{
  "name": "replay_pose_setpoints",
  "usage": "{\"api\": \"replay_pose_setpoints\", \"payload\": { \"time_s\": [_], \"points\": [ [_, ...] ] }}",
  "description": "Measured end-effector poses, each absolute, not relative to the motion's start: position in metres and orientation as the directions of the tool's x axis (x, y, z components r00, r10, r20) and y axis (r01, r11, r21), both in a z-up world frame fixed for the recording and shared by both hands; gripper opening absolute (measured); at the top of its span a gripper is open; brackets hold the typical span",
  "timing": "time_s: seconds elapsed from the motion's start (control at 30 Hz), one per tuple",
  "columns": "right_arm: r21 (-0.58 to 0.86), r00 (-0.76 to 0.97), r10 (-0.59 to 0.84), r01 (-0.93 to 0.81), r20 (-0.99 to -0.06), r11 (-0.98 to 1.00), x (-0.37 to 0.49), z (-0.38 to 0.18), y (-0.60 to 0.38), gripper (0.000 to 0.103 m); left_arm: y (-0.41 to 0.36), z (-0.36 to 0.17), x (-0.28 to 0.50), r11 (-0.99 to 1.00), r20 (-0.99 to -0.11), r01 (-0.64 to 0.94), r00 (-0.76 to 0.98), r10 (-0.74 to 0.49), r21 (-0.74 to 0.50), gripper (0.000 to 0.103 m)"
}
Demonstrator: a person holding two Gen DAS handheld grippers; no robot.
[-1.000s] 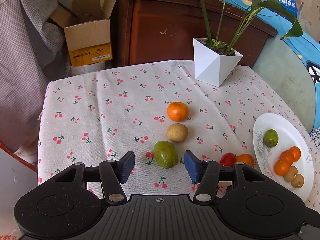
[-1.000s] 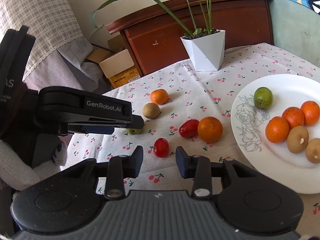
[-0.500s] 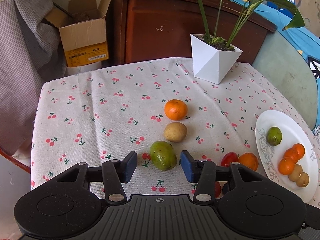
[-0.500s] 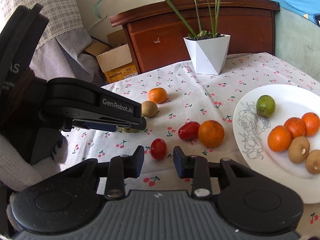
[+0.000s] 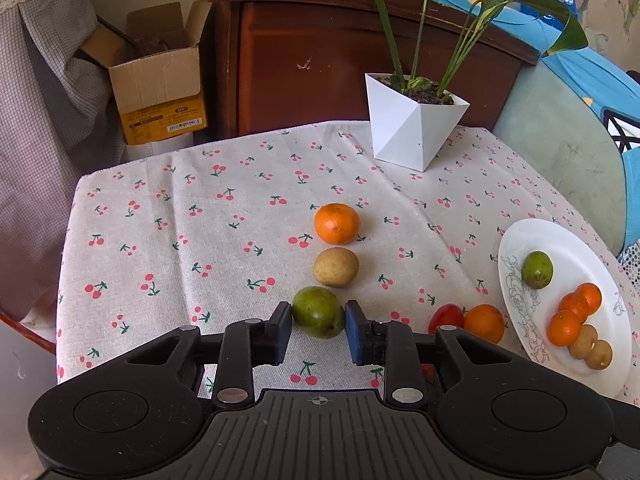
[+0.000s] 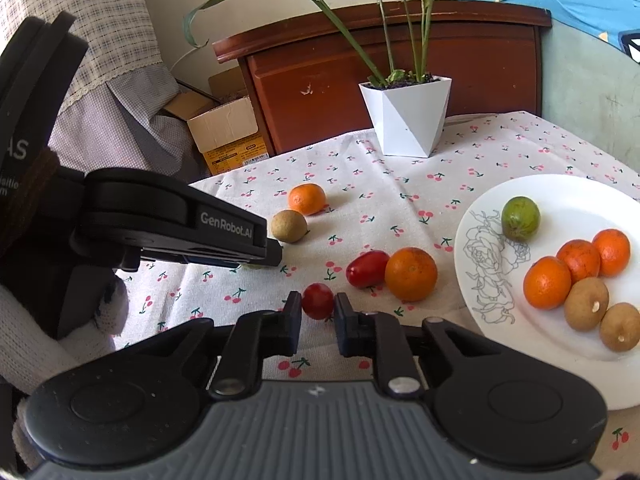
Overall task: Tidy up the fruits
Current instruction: 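Grasp the red cherry tomato with the right tool while the left tool grasps a green fruit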
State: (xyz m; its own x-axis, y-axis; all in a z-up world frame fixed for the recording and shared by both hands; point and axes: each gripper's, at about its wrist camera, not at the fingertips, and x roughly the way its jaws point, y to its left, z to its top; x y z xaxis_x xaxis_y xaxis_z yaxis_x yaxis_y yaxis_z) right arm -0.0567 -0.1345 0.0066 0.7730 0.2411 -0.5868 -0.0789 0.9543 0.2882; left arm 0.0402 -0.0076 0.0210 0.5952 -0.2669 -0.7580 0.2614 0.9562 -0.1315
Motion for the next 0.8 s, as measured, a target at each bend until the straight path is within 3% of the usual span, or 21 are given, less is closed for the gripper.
{"api": "replay_pose_setpoints", "payload": {
  "time_s": [0.8],
  "points": [
    [0.334,0.834,0.161,0.029,-0.527,0.942,-0.067,0.028,-0.175,0.017,-0.025,0.050,0.027,0.943,-0.690,0.303,0.655,-0.309,-0.135,0.025]
  ]
}}
